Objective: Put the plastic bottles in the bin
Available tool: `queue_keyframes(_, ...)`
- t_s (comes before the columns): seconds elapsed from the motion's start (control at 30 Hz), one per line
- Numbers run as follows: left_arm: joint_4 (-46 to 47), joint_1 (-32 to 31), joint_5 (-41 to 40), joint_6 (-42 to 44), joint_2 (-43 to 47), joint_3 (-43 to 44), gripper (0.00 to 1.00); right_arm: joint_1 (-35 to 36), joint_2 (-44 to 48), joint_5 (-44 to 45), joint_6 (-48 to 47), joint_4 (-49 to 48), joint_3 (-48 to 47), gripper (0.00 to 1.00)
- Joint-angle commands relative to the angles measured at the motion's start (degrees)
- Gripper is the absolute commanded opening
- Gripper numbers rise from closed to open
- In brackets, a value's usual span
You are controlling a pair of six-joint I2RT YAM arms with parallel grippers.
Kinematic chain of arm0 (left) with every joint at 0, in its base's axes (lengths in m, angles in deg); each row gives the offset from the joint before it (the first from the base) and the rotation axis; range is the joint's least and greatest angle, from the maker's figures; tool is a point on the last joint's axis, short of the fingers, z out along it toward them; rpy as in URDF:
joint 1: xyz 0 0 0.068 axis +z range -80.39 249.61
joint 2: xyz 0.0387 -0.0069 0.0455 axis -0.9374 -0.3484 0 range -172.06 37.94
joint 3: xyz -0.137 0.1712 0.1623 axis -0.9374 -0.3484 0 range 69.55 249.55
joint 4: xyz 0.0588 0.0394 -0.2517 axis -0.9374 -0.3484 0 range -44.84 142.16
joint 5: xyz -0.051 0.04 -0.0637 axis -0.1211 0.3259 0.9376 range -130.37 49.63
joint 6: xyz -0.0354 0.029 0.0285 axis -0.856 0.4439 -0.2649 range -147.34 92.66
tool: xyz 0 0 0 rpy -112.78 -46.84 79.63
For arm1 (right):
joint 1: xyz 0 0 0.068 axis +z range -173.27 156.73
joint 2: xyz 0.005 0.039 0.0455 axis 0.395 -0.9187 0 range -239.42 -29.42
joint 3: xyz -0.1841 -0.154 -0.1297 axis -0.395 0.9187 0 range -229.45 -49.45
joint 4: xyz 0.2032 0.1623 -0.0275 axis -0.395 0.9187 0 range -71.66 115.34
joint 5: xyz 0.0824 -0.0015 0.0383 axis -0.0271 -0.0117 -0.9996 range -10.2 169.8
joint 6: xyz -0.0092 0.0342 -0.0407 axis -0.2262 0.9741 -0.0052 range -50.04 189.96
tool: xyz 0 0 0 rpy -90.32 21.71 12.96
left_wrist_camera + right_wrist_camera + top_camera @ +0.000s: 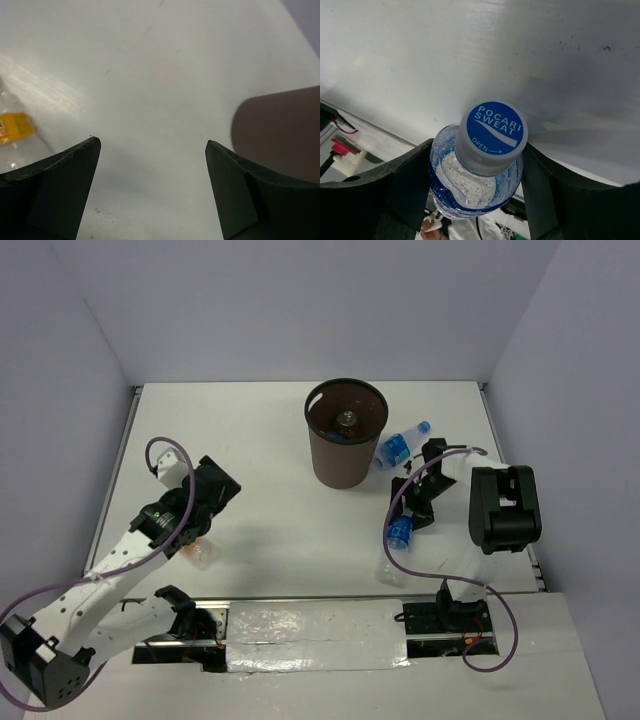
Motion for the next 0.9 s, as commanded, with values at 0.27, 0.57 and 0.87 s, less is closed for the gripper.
queue_keyframes(0.27, -24.4, 4.8, -0.8, -24.1, -12.1, 5.8, 0.99, -0.7, 8.6, -5.0, -15.8, 6.2, -12.9, 0.23)
queue_keyframes(0.57, -25.6, 10.3, 5.3, -22.8, -18.9, 7.5, 0.99, -4.7, 25.0, -22.5, -48.1, 19.4, -29.7, 0.25)
queue_keyframes(0.87, -32.4, 11.3, 5.6, -22.9, -26.5, 13.0, 0.99, 0.8, 28.6, -26.3, -29.7, -4.2, -44.3, 0.24)
